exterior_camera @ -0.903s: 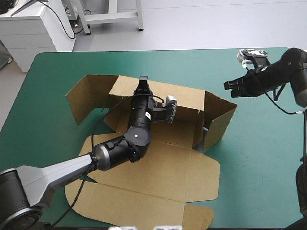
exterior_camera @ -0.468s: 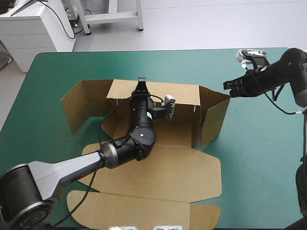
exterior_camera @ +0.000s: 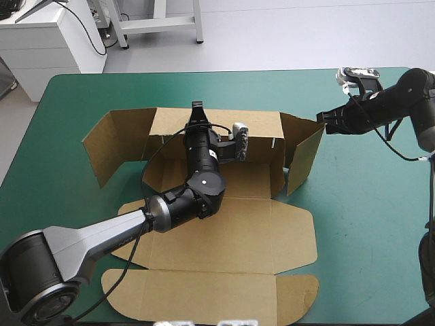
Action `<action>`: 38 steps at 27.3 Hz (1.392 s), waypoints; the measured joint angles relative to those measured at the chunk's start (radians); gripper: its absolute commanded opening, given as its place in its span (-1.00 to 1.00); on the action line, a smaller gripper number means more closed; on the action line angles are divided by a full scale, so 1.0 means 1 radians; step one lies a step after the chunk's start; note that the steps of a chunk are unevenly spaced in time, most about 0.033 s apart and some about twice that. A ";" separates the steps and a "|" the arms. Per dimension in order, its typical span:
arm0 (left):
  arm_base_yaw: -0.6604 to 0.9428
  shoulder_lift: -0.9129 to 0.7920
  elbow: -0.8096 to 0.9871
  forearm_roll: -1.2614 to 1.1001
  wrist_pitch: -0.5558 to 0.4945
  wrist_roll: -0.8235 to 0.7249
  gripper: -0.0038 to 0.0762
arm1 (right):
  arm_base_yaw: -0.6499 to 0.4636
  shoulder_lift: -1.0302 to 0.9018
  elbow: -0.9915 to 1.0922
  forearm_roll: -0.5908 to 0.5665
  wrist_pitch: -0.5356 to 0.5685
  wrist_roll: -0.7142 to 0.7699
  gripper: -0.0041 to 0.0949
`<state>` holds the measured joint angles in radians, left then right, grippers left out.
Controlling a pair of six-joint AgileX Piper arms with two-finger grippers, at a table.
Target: Fold the box
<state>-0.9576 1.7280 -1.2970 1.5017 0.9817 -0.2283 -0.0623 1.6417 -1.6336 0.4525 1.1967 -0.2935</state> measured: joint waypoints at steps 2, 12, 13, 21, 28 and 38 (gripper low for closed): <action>0.000 0.000 -0.001 0.000 0.004 0.001 -0.92 | 0.000 0.000 0.000 0.000 -0.004 -0.001 -0.95; 0.000 0.000 -0.003 -0.065 0.075 0.002 -0.92 | 0.000 0.000 0.000 0.001 -0.041 0.000 -0.95; 0.000 0.000 -0.003 -0.067 0.078 0.002 -0.92 | 0.000 0.000 0.000 0.001 -0.042 0.000 -0.95; 0.001 0.000 -0.003 -0.106 0.081 0.014 -0.92 | 0.000 0.000 0.000 0.001 -0.056 0.000 -0.95; 0.004 0.000 -0.004 -0.105 0.073 0.040 -0.92 | 0.000 0.041 -0.048 0.001 -0.061 0.000 -0.95; 0.006 0.000 -0.004 -0.101 0.034 0.046 -0.92 | 0.006 0.267 -0.317 0.007 0.040 0.026 -0.95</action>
<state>-0.9516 1.7280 -1.3011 1.4006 1.0157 -0.1823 -0.0565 1.9088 -1.9509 0.4594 1.2364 -0.2676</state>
